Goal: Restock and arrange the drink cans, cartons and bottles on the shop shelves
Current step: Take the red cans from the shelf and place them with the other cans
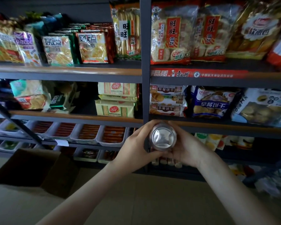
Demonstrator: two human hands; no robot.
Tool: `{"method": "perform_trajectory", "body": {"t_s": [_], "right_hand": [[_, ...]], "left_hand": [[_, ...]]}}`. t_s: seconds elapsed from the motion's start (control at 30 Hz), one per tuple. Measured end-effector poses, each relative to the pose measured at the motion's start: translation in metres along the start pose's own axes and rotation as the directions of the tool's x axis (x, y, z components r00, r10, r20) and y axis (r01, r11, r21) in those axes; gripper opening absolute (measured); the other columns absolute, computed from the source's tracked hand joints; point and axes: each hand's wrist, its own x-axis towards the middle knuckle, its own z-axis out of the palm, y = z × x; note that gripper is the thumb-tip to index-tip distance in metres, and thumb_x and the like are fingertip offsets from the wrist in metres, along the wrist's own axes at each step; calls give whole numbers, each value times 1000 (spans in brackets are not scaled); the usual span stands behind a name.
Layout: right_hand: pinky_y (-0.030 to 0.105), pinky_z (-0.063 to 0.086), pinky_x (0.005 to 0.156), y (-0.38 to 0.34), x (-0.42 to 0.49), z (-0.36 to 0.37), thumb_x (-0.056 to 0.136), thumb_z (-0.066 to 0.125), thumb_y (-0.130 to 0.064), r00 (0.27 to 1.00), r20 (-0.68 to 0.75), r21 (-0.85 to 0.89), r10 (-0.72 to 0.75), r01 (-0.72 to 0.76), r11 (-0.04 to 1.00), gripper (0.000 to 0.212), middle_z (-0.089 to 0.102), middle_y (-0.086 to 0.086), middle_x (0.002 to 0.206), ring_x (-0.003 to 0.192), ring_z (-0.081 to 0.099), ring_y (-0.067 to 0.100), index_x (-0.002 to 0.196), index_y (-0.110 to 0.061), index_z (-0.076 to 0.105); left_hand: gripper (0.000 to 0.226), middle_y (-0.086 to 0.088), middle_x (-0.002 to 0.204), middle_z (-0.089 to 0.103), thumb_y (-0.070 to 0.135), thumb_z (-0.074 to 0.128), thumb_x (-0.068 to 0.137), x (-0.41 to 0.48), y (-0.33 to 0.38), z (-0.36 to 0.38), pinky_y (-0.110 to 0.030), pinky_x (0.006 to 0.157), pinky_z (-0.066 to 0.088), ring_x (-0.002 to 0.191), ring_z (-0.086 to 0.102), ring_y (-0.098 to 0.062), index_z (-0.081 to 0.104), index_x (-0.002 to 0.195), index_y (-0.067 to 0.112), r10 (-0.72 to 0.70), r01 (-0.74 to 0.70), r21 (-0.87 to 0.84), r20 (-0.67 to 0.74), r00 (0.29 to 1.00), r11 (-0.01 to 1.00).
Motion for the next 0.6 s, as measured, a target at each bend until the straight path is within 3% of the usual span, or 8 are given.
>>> {"method": "perform_trajectory", "body": {"t_s": [0.1, 0.17, 0.2, 0.27, 0.33, 0.43, 0.5, 0.6], "right_hand": [[40, 56, 81, 6, -2, -2, 93, 30, -67, 995, -98, -392, 15, -53, 919, 63, 71, 12, 102, 92, 68, 30, 108, -17, 67], [40, 46, 102, 9, -2, -7, 81, 30, -81, 968, -197, -562, -154, 17, 827, 75, 64, 1, 122, 116, 59, 21, 123, -28, 60], [37, 39, 108, 10, -3, -10, 79, 32, -83, 942, -177, -625, -286, 117, 772, 79, 55, -8, 133, 126, 51, 13, 135, -31, 51], [23, 32, 108, 9, -12, -14, 87, 41, -72, 861, 0, -718, -509, 355, 599, 67, 43, -21, 139, 128, 40, -3, 145, -39, 35], [10, 30, 104, 11, -21, -20, 90, 51, -57, 775, 214, -800, -595, 488, 349, 56, 37, -33, 138, 128, 35, -15, 141, -47, 31], [16, 34, 107, 17, -20, -29, 92, 57, -45, 661, 424, -797, -619, 597, 91, 53, 36, -25, 145, 136, 33, -4, 140, -46, 35], [21, 34, 109, 19, -15, -29, 93, 57, -44, 608, 500, -771, -617, 637, 2, 51, 35, -19, 148, 140, 32, 3, 141, -40, 40], [21, 32, 110, 21, -4, -24, 92, 60, -41, 587, 528, -731, -614, 682, 24, 51, 38, -14, 148, 140, 33, 7, 139, -35, 43]], "left_hand": [[81, 13, 134, 53, 50, 74, 73, -3, -4, 9, -12, 98, 42, 123, 51, -3, 37, 141, 28, 26, -26, 16, -10, 1000, 1000], [80, 9, 125, 59, 49, 75, 73, -4, -5, 16, -10, 94, 44, 115, 57, -3, 43, 139, 17, 12, -12, 8, 1, 1000, 1000], [79, 11, 119, 61, 50, 76, 72, -4, -5, 19, -8, 90, 45, 110, 60, -3, 46, 137, 15, -5, 5, 8, 16, 1000, 1000], [77, 11, 114, 65, 52, 76, 71, -4, -4, 24, -9, 85, 47, 104, 63, -3, 49, 134, 15, -27, 26, 8, 61, 998, 1000], [79, 8, 113, 68, 54, 75, 70, -3, -4, 29, -12, 83, 50, 101, 65, -2, 50, 134, 15, -52, 52, -2, 58, 997, 999], [68, 20, 106, 64, 50, 70, 70, -1, -2, 30, -9, 80, 49, 97, 63, 2, 49, 128, 23, -86, 86, -43, 1, 996, 995], [68, 29, 101, 59, 48, 71, 69, -2, -2, 24, -4, 77, 45, 97, 62, 5, 45, 129, 28, -119, 117, -54, -31, 992, 992], [63, 35, 97, 63, 41, 79, 69, -11, -7, 12, -3, 76, 44, 95, 61, 13, 45, 122, 38, -181, 174, -69, -106, 978, 982]]}}
